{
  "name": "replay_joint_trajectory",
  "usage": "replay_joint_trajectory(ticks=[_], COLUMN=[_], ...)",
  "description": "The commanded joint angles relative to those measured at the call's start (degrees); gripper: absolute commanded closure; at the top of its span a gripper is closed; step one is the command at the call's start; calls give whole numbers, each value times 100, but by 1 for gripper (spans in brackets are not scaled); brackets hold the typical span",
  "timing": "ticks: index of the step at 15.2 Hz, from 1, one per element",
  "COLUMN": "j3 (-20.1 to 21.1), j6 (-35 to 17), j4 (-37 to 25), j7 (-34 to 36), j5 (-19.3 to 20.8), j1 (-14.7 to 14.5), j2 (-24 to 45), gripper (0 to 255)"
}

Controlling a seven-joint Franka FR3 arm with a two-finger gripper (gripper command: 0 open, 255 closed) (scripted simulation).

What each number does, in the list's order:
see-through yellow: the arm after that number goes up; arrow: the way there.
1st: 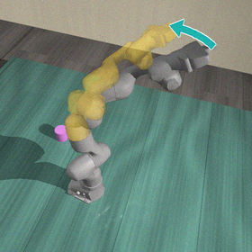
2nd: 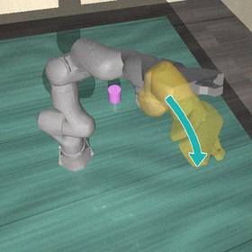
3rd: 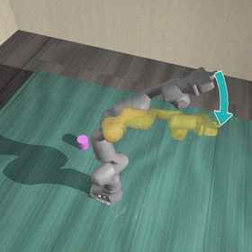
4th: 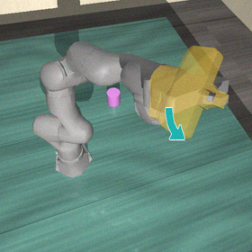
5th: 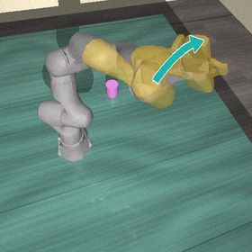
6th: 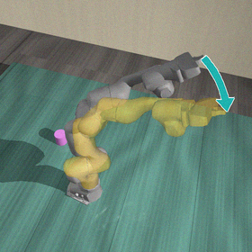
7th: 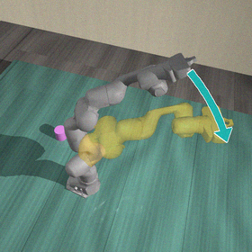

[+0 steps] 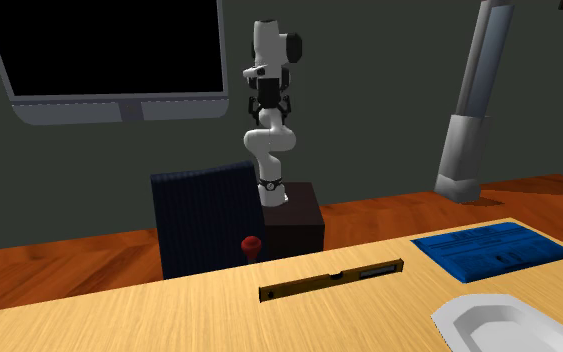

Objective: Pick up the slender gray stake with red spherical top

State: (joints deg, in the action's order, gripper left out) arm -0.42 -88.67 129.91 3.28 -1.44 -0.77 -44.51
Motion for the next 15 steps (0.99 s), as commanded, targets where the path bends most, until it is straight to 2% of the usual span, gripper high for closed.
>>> replay_joint_trajectory(ticks=[1,8,15], j3=[0,-313,-569], j6=[0,-1116,-2022], j4=[0,-96,-599], j7=[0,-666,-1320], j5=[0,144,128], j1=[0,-67,-151], j2=[0,1182,2562], gripper=[0,0,0])
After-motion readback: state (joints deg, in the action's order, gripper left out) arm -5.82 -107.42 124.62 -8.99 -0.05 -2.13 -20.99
